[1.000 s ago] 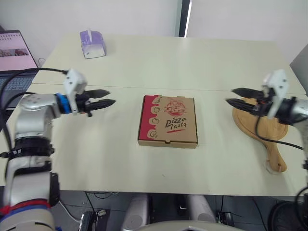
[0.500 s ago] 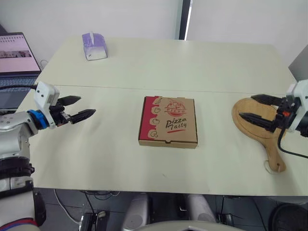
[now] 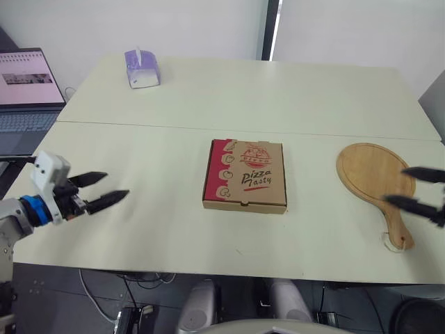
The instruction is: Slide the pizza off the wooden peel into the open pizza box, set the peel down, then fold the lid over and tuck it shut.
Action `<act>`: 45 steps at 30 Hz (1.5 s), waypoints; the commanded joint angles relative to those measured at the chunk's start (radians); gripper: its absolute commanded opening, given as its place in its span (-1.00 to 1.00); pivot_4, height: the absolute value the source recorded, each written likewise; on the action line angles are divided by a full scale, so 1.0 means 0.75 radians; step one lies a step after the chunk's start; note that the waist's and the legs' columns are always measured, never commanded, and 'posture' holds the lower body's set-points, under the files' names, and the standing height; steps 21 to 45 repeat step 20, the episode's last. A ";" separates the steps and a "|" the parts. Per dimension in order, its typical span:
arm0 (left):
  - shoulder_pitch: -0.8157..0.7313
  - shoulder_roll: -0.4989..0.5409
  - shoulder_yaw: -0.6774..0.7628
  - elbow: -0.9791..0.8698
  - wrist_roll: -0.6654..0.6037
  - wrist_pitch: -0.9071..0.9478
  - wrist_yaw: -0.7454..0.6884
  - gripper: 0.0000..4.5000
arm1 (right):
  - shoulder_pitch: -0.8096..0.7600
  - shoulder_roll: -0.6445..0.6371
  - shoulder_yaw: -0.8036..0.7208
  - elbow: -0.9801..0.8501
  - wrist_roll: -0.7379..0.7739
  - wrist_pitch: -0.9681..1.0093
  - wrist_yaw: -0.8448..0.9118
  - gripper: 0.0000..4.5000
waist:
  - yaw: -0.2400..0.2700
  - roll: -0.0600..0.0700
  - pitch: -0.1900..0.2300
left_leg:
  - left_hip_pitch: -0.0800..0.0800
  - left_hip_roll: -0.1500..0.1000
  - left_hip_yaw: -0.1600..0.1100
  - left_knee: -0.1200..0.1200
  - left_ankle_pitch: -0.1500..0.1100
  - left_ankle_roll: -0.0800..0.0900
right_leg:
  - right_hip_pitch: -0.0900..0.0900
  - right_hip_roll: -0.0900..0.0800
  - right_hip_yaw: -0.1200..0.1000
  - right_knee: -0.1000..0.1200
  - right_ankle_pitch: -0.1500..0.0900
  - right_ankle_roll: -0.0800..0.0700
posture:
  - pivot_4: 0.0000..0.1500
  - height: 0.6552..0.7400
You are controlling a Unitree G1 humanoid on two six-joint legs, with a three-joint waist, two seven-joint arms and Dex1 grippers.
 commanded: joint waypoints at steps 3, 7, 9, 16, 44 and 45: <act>-0.172 0.103 0.031 0.303 0.072 -0.167 0.024 0.99 | -0.058 -0.111 -0.069 0.455 -0.130 -0.283 0.098 0.99 | -0.008 -0.001 0.001 | 0.002 0.000 0.002 -0.002 0.000 0.000 | -0.001 0.001 0.002 0.000 0.001 -0.002 | 1.00 1.00; -0.241 0.158 0.003 0.598 0.183 -0.393 0.052 0.99 | -0.102 -0.184 -0.017 0.722 -0.197 -0.436 0.169 0.99 | -0.029 -0.001 0.001 | 0.009 0.000 0.008 -0.011 0.000 0.000 | 0.000 0.000 0.004 0.001 0.003 -0.008 | 1.00 1.00; -0.247 0.165 0.008 0.636 0.169 -0.410 0.008 0.99 | -0.132 -0.188 0.012 0.788 -0.210 -0.484 0.181 0.99 | -0.038 -0.001 0.001 | 0.012 0.001 0.011 -0.016 0.000 0.000 | 0.000 0.000 0.005 0.001 0.003 -0.009 | 1.00 1.00; -0.251 0.157 -0.042 0.674 0.240 -0.508 0.066 0.99 | -0.197 -0.164 0.101 0.844 -0.233 -0.563 0.170 0.99 | -0.046 -0.001 0.001 | 0.012 0.002 0.010 -0.016 0.000 0.000 | -0.001 -0.001 0.006 0.002 0.003 -0.009 | 1.00 1.00; -0.258 0.165 -0.036 0.669 0.226 -0.485 0.058 0.99 | -0.238 -0.163 0.118 0.846 -0.218 -0.554 0.157 0.99 | -0.045 -0.001 0.001 | 0.012 0.002 0.010 -0.016 0.000 0.000 | -0.001 -0.002 0.006 0.002 0.003 -0.009 | 1.00 1.00; -0.258 0.165 -0.036 0.669 0.226 -0.485 0.058 0.99 | -0.238 -0.163 0.118 0.846 -0.218 -0.554 0.157 0.99 | -0.045 -0.001 0.001 | 0.012 0.002 0.010 -0.016 0.000 0.000 | -0.001 -0.002 0.006 0.002 0.003 -0.009 | 1.00 1.00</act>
